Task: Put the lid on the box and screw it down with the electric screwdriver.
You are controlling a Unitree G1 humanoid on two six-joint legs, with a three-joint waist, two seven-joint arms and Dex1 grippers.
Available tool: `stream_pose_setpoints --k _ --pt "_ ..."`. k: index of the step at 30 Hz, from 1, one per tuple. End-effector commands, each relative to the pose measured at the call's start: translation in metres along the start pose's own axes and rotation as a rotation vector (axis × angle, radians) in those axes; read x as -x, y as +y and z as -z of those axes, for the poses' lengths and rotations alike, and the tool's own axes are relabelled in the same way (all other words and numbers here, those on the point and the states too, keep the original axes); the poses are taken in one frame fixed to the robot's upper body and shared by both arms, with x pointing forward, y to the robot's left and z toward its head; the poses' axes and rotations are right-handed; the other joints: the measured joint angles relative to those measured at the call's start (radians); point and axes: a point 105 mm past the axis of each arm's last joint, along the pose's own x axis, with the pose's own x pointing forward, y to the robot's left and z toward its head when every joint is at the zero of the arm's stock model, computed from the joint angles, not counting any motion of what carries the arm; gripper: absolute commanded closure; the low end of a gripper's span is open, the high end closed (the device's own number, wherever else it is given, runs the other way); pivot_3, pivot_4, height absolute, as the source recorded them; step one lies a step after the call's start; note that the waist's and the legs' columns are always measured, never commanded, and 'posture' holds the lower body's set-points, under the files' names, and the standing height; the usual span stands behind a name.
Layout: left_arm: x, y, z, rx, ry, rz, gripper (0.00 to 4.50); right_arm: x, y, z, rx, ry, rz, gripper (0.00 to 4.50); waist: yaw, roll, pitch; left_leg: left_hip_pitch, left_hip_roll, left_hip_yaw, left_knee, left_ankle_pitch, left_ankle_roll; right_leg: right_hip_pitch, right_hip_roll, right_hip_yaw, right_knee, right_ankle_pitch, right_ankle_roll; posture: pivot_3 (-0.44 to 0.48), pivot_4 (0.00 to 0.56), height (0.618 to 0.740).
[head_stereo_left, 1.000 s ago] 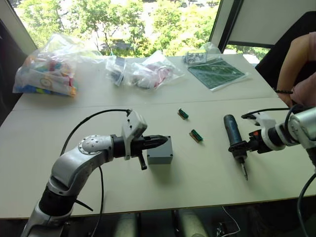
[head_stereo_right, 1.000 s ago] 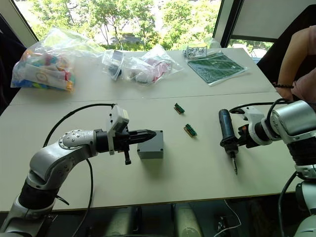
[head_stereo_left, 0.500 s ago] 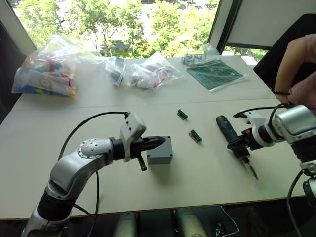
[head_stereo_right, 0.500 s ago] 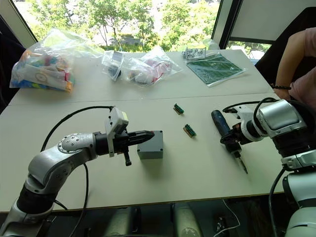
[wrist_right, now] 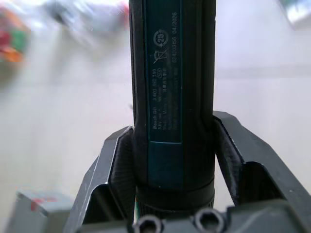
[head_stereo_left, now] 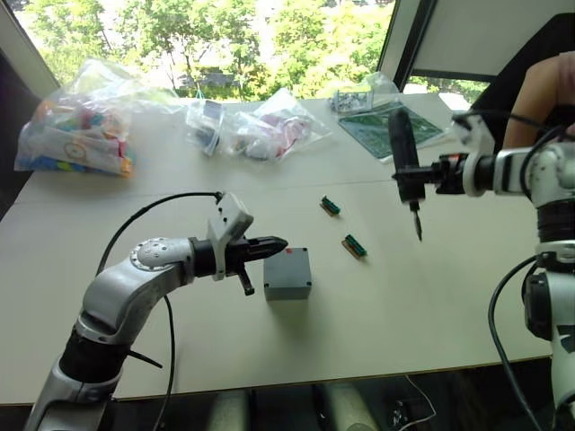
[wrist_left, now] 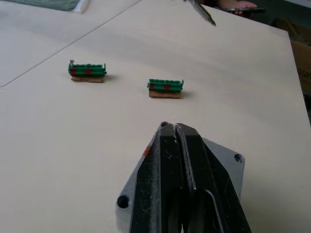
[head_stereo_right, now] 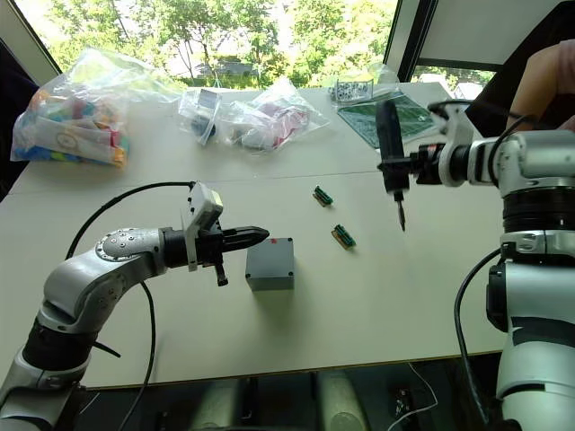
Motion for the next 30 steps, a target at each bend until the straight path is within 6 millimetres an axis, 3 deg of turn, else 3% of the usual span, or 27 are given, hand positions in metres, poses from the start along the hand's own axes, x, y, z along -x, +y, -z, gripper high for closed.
stream_pose_setpoints --k 1,3,5,12,20,30 --pt "0.006 0.006 -0.012 -0.048 -0.023 0.006 4.50 0.014 0.042 -0.027 0.067 -0.300 -0.179 2.59 0.010 0.000 0.000 0.000 0.000 0.000 -0.001 0.000 0.001 0.000 0.000 0.000 0.000 -0.001 0.001 0.000 0.150 0.740" --pt "0.007 0.010 -0.012 -0.050 -0.011 0.009 4.50 0.006 0.051 -0.009 0.020 -0.262 -0.181 2.59 0.012 0.000 0.000 0.000 0.000 0.001 -0.001 -0.001 0.001 0.000 -0.001 0.000 -0.001 -0.001 0.001 0.000 0.150 0.740" --pt "0.003 0.010 -0.009 -0.061 0.030 0.029 4.50 -0.006 0.072 0.014 -0.043 -0.331 -0.275 2.59 0.014 -0.001 0.000 0.000 -0.001 0.002 -0.001 0.000 0.001 0.000 -0.002 0.000 0.000 -0.001 0.001 0.000 0.150 0.740" --pt "0.000 0.004 -0.007 -0.088 0.088 0.109 4.50 -0.030 0.110 0.052 -0.051 -0.376 -0.320 2.59 0.009 0.002 0.001 0.000 -0.001 0.002 0.003 0.002 -0.003 0.000 -0.001 0.001 0.001 0.001 -0.002 0.000 0.150 0.740" --pt "-0.017 0.006 0.017 -0.161 0.199 0.101 4.50 -0.043 0.111 0.066 -0.010 -0.366 -0.297 2.59 0.010 0.001 0.001 0.003 0.000 0.001 0.004 0.002 -0.004 0.004 -0.001 0.001 0.001 0.000 -0.006 0.000 0.150 0.740" --pt "-0.018 -0.001 0.024 -0.140 0.203 0.126 4.50 -0.059 0.107 0.078 0.051 -0.362 -0.250 2.59 0.010 0.001 0.001 0.003 0.000 0.001 0.004 0.002 -0.004 0.004 -0.001 0.001 0.001 0.000 -0.006 0.000 0.150 0.740"
